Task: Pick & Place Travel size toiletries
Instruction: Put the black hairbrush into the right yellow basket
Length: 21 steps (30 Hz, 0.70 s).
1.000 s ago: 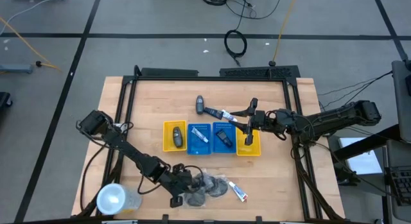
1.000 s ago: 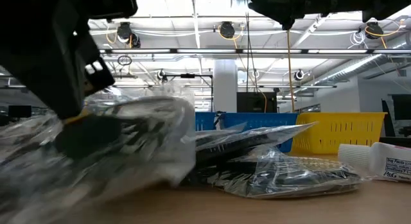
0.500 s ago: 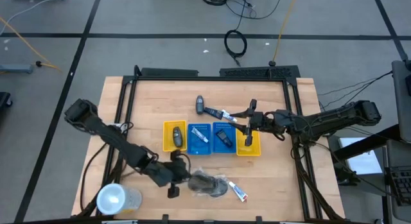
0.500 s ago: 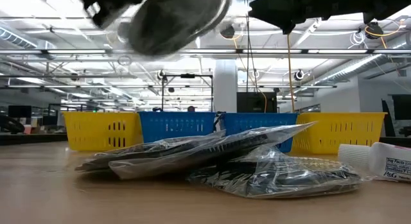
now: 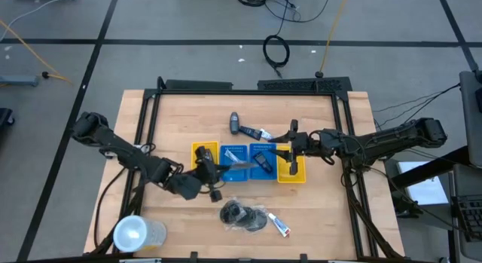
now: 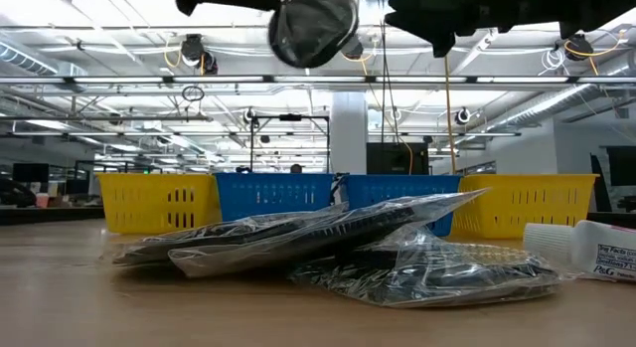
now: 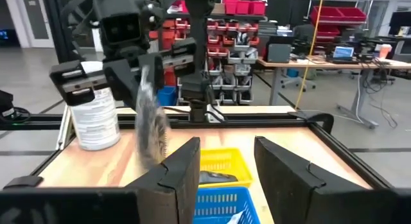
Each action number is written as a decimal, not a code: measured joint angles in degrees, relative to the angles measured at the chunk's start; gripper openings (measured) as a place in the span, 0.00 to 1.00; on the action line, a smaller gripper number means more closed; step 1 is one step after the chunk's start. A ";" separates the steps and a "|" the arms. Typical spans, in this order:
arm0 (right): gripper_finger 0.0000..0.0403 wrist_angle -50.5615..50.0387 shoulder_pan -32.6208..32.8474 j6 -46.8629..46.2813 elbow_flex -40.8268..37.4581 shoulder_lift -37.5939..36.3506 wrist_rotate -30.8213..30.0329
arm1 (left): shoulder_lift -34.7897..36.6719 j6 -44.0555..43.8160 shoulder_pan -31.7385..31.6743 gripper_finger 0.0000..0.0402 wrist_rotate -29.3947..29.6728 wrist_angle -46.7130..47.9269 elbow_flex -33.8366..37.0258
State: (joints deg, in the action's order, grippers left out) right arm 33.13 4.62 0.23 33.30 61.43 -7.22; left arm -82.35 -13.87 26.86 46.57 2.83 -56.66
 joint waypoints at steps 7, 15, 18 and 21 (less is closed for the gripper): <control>0.35 -0.03 0.02 -1.39 0.00 0.00 0.04 | 0.00 9.57 -3.78 0.00 0.06 -6.83 0.00; 0.35 -0.16 0.00 -2.44 0.00 0.00 3.10 | 0.00 11.24 -7.05 0.00 -0.05 -7.59 0.00; 0.35 -0.16 0.00 -2.43 0.00 0.00 2.99 | -0.01 11.31 -8.02 0.00 -1.35 -7.72 0.00; 0.35 -0.06 0.00 -1.96 0.00 0.15 2.91 | -0.02 12.93 -8.64 0.00 -4.15 -10.38 0.00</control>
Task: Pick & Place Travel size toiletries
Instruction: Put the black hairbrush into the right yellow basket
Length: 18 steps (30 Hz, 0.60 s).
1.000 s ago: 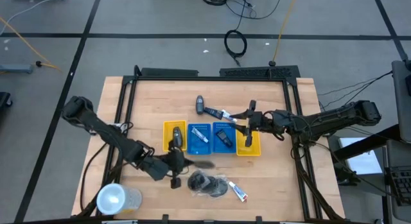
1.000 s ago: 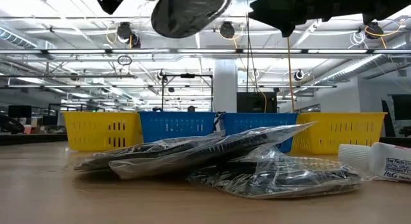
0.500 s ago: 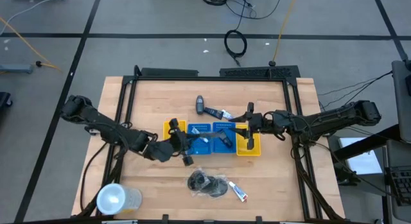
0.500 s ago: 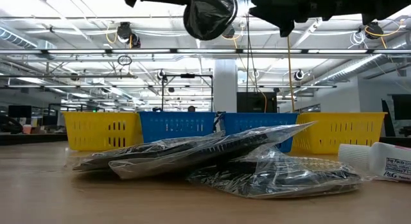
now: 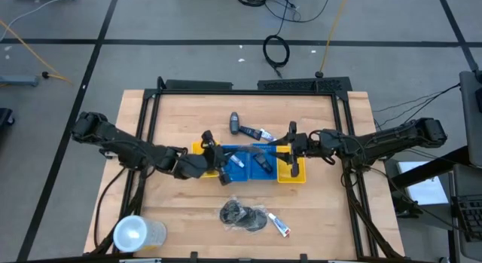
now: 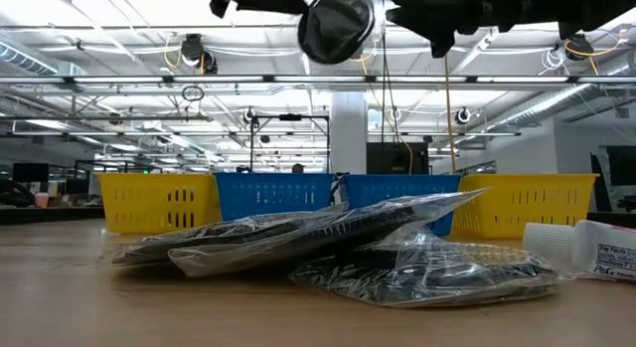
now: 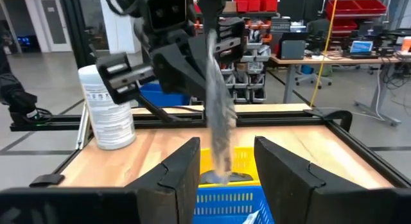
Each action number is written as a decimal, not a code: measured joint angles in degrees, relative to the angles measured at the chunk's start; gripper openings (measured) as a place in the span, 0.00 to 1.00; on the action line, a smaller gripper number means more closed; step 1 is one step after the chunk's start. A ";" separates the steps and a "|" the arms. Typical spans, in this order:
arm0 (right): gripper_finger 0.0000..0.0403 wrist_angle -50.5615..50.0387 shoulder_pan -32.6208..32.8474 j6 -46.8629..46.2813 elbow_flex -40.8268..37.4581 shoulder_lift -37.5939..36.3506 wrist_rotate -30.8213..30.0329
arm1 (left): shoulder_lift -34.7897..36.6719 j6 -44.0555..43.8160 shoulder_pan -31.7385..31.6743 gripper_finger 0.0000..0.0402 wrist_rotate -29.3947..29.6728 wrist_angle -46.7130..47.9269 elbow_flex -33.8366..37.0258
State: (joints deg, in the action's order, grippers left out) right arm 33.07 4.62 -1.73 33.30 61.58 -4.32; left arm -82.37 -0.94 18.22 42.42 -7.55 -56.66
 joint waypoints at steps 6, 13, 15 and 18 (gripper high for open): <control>0.35 0.79 0.00 0.84 0.07 1.51 -0.07 | -1.67 3.64 -0.60 0.00 -2.39 -5.20 0.00; 0.35 1.21 -0.02 0.89 0.05 2.31 -0.09 | -3.33 4.45 -1.95 0.00 -5.07 -9.04 0.07; 0.35 1.81 -0.02 0.89 0.07 2.92 -0.18 | -4.57 5.43 -2.65 0.00 -7.03 -12.82 -0.02; 0.34 1.80 -0.02 0.78 0.01 3.41 -0.18 | -5.94 6.53 -2.98 0.00 -7.44 -14.37 -0.02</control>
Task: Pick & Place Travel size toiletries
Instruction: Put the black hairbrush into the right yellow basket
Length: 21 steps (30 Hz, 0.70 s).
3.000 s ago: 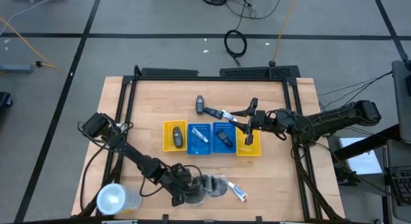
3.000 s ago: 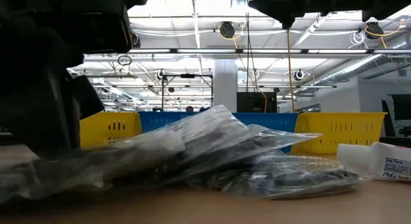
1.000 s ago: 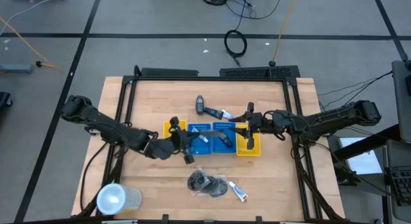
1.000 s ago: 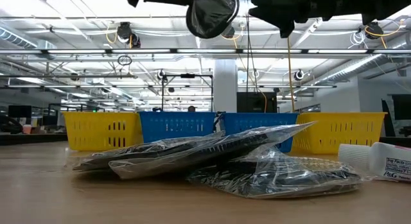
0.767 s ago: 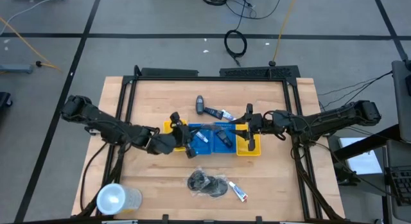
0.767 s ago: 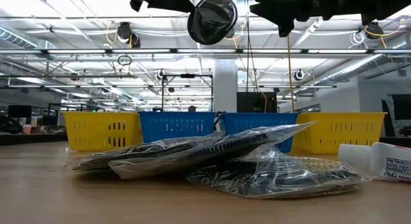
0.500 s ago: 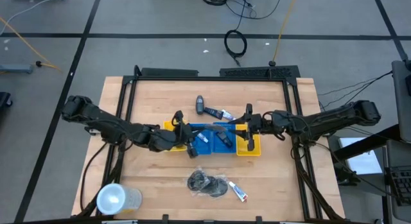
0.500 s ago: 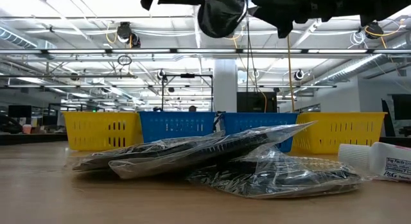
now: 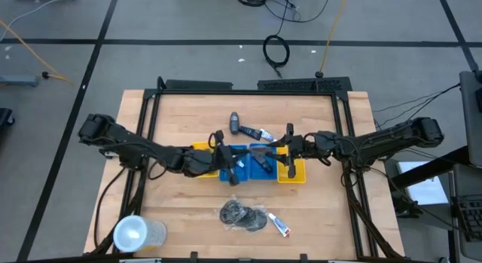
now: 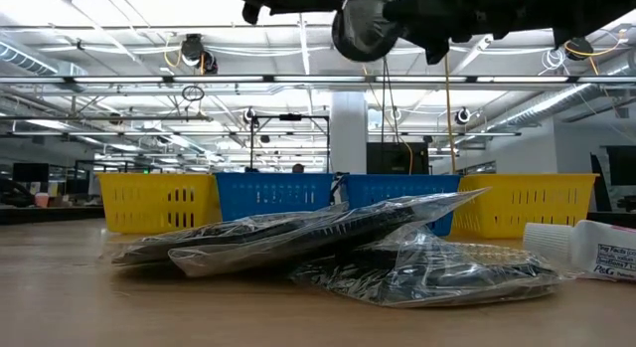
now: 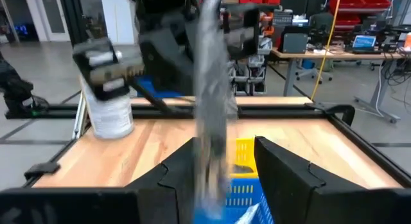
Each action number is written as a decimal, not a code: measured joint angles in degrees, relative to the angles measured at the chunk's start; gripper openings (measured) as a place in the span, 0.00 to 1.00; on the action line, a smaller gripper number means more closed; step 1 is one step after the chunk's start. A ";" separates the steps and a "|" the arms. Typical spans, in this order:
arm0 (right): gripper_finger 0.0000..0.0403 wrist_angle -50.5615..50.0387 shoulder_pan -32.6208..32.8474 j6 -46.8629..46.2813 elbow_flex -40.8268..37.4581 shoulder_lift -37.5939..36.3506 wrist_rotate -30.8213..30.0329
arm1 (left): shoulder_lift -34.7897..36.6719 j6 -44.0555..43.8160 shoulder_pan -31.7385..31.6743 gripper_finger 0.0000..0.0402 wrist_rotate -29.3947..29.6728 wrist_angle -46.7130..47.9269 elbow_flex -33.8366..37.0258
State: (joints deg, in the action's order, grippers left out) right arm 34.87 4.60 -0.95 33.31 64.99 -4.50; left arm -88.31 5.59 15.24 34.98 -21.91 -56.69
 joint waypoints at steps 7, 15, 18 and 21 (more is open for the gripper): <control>0.19 -1.41 -0.04 0.17 0.03 0.59 -0.11 | -0.22 0.12 -0.24 0.00 0.57 0.24 0.02; 0.05 -2.20 -0.04 1.17 0.03 0.57 -0.01 | -0.22 0.08 -0.56 0.00 1.03 0.33 0.02; 0.05 -2.70 -0.04 1.20 0.04 0.57 -0.25 | -0.22 0.02 -0.54 0.00 1.03 0.37 0.02; 0.05 -3.02 -0.04 1.21 0.03 0.50 -1.62 | -0.22 -0.74 -0.54 0.01 1.04 0.39 0.02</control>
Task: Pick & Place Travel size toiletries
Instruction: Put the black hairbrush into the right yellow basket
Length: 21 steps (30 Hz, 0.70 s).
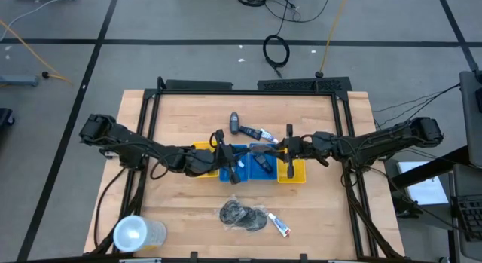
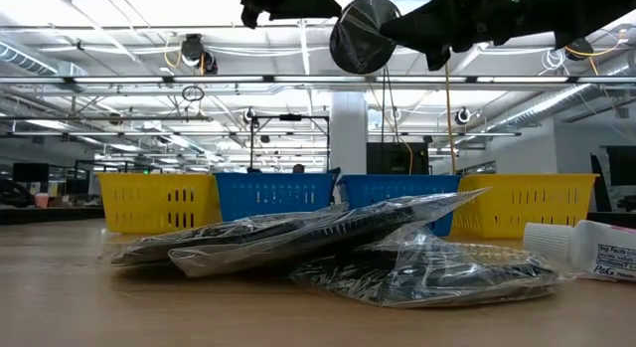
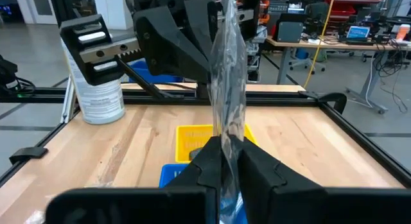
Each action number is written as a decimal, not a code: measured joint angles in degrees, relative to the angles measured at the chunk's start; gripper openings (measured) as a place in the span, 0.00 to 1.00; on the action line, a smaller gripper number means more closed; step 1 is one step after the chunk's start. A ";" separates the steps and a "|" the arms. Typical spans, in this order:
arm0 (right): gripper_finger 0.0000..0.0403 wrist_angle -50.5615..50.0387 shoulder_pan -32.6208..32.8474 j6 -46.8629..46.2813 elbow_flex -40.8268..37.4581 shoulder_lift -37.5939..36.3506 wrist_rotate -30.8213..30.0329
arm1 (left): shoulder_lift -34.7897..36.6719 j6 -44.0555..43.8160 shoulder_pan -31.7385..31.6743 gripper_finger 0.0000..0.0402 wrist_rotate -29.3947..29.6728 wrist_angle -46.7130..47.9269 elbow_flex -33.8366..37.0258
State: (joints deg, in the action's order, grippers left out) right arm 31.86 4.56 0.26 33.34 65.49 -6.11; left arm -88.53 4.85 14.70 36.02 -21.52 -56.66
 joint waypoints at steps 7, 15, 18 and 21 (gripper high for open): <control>0.05 -5.62 -0.06 0.19 0.00 -2.78 -3.12 | 0.49 -0.05 0.50 0.16 3.08 3.72 0.00; 0.05 -29.31 -1.57 -8.32 0.00 -13.64 -2.88 | 1.01 -1.45 1.76 0.33 3.05 8.00 0.00; 0.05 -39.17 -1.92 -13.19 0.00 -17.85 -2.85 | 0.94 -2.73 2.26 0.36 2.96 9.30 0.01; 0.05 -46.87 -1.92 -17.44 0.00 -20.98 -2.56 | 0.96 -3.49 2.35 0.37 2.96 9.46 0.01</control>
State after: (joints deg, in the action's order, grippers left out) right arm -15.01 2.63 -17.18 33.34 44.51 -8.67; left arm -87.57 1.36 17.05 38.98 -12.06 -56.66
